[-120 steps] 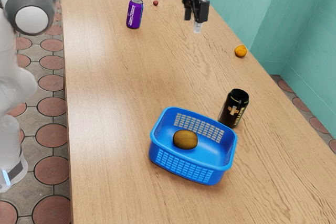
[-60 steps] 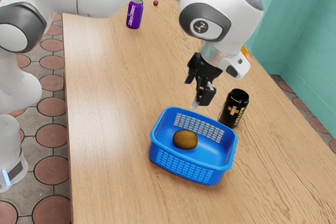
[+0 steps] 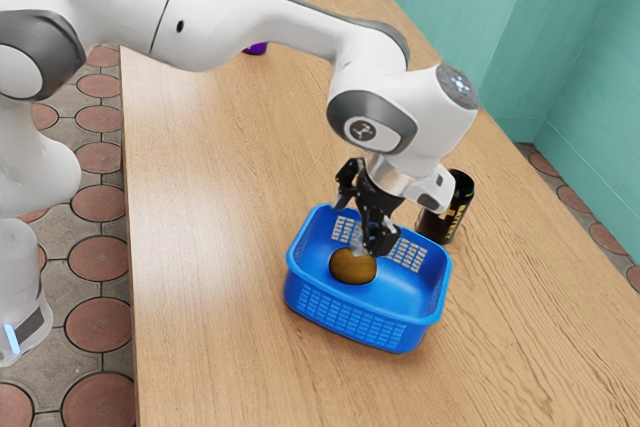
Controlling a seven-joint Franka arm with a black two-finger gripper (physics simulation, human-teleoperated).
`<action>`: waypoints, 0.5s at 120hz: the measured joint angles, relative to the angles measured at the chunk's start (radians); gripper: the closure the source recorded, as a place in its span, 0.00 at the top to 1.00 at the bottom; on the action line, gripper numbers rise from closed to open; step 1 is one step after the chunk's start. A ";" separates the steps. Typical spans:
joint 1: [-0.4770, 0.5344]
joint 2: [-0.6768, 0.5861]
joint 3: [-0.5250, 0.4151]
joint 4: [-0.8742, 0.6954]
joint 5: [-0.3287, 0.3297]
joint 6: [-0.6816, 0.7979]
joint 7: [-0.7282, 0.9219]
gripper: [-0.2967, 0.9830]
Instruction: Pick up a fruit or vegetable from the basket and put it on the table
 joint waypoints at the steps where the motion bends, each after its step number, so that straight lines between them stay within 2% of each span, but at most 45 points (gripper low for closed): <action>1: -0.001 0.000 0.000 0.000 -0.001 0.002 -0.002 0.75; 60: -0.011 0.010 -0.006 -0.044 -0.044 0.074 -0.098 0.73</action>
